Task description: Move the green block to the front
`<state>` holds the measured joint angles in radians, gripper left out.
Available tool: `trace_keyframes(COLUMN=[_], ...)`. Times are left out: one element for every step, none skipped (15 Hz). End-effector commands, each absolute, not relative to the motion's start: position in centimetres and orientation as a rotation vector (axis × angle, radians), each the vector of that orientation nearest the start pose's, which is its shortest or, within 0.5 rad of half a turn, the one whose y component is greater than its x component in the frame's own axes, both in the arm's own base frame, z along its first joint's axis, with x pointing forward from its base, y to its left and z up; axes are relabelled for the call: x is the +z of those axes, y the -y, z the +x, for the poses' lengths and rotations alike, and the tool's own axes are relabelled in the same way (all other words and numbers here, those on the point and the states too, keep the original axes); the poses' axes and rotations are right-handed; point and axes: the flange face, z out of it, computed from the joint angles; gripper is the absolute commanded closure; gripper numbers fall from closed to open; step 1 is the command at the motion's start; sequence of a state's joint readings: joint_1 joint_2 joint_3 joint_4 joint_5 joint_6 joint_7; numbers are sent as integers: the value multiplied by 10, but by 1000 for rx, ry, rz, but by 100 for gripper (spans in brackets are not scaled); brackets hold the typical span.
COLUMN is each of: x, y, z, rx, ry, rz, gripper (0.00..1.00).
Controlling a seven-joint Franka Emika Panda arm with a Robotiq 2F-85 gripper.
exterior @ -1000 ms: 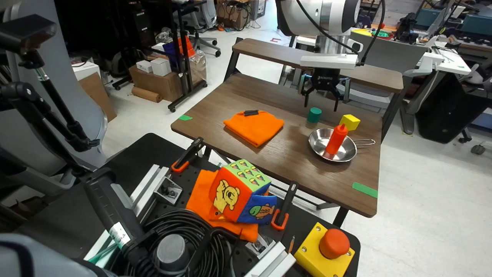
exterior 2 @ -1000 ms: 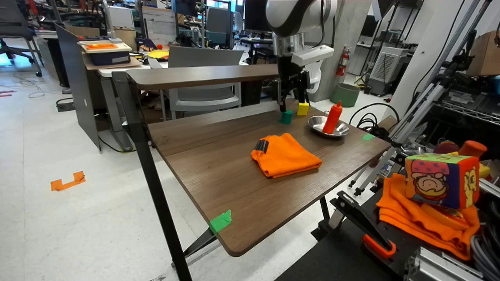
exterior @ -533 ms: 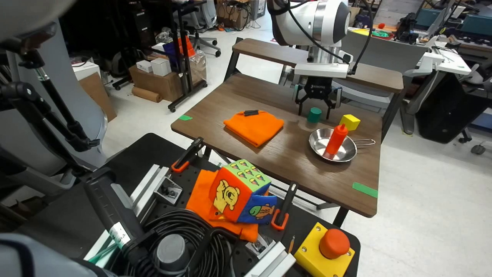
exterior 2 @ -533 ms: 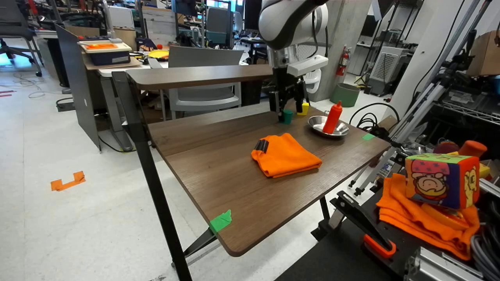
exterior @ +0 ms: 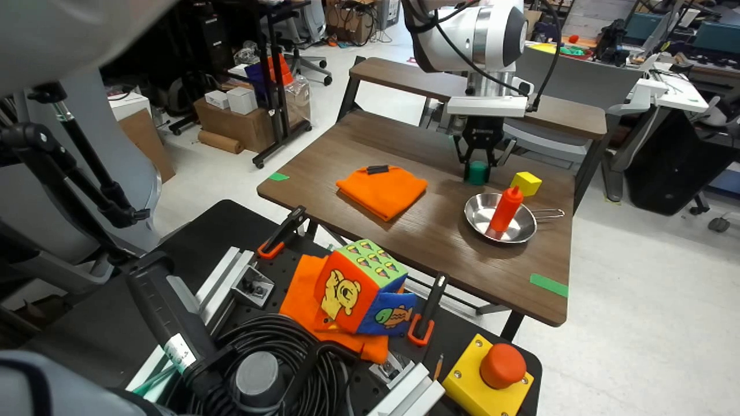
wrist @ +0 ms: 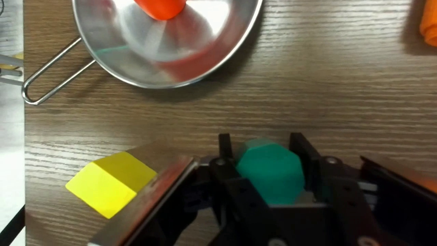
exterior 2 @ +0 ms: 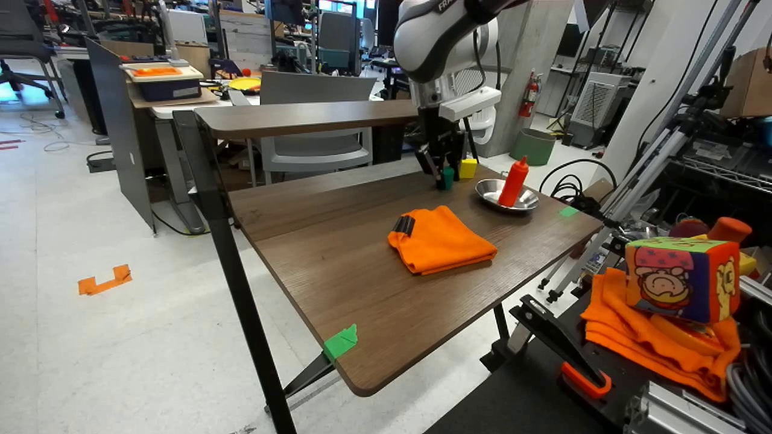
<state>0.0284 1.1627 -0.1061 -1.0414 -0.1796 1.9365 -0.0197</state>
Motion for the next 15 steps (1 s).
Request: trace_keyframes(x=[111,124,135,152,167,184,198,210,222,231,241,246,251,252,254], y=[48,45,42,36,30,23,17,14,11,10,8,11,12,15,16], z=[745,746,747,747,745,741,738,735,731,725,717,709,700,690,679], rx=[489,463,422,378,335,299,256,235,211,203,195,197,203,218,237], ry=[182,211,248,300,345,385,428,452,473,478,485,494,500,511,520], rz=[-3375,-3367,-3360,-3348,-3338,-3323,-3314,-3307,-3299,-3292,-3286,-3278,-3273,-3266,-3262], gripper=[81,81,81,81,81,81,81,81,81,81,81,81,81,81,81])
